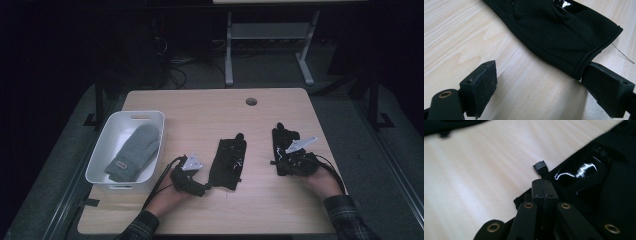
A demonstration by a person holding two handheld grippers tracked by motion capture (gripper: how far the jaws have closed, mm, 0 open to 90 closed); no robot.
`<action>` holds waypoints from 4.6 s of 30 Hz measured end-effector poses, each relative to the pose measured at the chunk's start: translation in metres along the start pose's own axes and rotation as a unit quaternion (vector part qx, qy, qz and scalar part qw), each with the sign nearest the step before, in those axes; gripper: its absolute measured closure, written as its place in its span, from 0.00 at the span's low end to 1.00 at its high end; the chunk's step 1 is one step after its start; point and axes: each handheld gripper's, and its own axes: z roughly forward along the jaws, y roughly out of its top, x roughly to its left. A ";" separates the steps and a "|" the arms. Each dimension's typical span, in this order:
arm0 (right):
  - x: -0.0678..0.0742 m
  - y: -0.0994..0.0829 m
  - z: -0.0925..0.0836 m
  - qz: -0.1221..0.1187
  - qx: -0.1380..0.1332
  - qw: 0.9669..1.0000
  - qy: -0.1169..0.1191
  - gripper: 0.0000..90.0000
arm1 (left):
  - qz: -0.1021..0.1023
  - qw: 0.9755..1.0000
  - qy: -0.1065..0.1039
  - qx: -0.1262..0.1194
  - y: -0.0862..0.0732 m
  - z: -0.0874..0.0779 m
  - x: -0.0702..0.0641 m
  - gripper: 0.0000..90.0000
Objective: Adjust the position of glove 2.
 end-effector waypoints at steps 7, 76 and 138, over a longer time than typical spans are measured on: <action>0.004 0.002 -0.012 -0.005 -0.027 1.000 -0.010 1.00 | 0.000 1.000 0.000 0.000 0.000 0.000 0.000 0.13; -0.005 0.014 0.002 0.030 -0.034 0.999 -0.001 1.00 | 0.000 1.000 0.000 0.002 0.000 0.000 0.000 0.14; 0.027 0.014 0.018 -0.011 -0.046 0.999 0.016 1.00 | -0.081 0.997 0.012 0.012 0.049 0.037 0.031 0.83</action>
